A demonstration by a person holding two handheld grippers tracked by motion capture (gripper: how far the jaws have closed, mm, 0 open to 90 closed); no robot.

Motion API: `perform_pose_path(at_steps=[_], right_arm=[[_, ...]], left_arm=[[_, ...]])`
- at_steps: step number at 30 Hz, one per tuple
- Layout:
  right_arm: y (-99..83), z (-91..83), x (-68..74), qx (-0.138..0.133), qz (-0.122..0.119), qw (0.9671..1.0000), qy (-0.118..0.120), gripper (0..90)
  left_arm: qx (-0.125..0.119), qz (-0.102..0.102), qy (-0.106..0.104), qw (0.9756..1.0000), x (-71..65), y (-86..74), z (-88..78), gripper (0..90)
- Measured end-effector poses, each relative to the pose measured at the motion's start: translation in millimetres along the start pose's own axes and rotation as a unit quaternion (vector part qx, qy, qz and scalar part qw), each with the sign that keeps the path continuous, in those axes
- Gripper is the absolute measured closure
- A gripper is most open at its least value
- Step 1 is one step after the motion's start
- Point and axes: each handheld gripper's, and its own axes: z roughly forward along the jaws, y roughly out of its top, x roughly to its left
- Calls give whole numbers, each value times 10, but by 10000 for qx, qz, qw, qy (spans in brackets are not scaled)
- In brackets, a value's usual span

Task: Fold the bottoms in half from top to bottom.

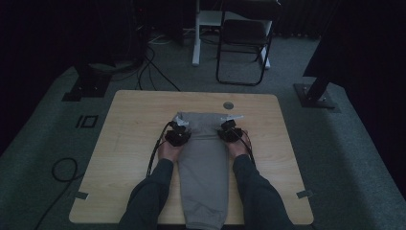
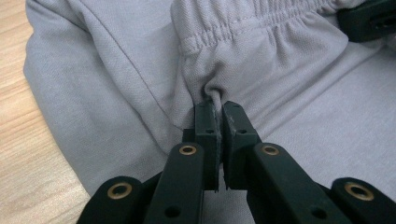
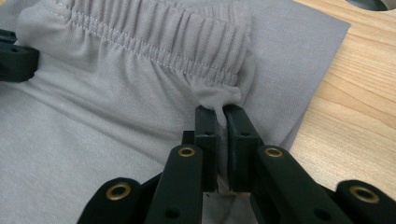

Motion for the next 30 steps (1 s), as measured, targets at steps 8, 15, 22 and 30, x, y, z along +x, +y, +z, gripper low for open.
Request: perform_pose_path(at_steps=[8,15,22,30], right_arm=[[134,-249,-75,-459,122,9987,209,865],[323,-870,60,-1138,-478,9922,148,867],[141,-1451,220,-1493,-854,9843,394,866],[-598,-1267,438,-641,-905,9911,735,866]], left_arm=[[-363,48,-80,9993,26,251,-329,864],[-1050,283,-294,9936,-100,507,-1002,864],[-1173,712,-631,9885,-366,274,-1444,863],[-238,761,-904,9927,-504,-353,-1173,860]])
